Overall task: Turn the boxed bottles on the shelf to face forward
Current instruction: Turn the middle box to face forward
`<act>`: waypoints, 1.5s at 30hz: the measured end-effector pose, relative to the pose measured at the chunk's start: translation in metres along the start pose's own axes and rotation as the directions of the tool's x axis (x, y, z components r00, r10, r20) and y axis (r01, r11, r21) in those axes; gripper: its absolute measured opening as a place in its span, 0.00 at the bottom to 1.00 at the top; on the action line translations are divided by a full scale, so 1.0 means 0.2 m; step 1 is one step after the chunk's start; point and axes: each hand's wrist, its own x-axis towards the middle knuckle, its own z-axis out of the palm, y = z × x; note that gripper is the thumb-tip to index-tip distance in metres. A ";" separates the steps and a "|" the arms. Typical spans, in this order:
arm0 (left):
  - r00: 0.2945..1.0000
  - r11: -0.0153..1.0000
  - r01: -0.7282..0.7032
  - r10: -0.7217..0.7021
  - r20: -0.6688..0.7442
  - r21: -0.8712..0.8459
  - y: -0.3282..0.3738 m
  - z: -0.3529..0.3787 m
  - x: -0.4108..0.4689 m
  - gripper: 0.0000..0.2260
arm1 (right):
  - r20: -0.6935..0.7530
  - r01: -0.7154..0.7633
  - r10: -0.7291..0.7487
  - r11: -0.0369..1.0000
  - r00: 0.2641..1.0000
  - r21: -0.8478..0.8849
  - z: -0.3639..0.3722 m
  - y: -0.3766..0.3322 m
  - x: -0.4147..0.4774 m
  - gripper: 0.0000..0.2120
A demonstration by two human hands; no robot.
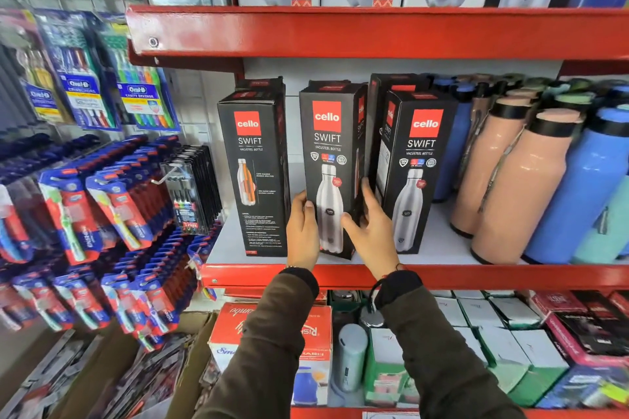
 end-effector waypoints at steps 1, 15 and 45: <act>1.000 1.000 -0.012 0.012 -0.009 0.009 0.00 0.00 0.00 0.13 | 0.000 0.010 -0.010 1.000 1.000 -0.004 0.00 0.01 0.00 0.35; 0.998 0.996 -0.064 0.065 -0.023 0.064 -0.05 0.00 -0.04 0.16 | -0.002 -0.011 0.011 0.999 1.000 0.047 -0.01 0.03 0.00 0.26; 0.813 0.858 -0.373 0.486 -0.321 0.354 0.06 -0.27 -0.08 0.19 | -0.223 0.162 -0.149 0.986 0.963 0.041 0.25 -0.18 -0.14 0.11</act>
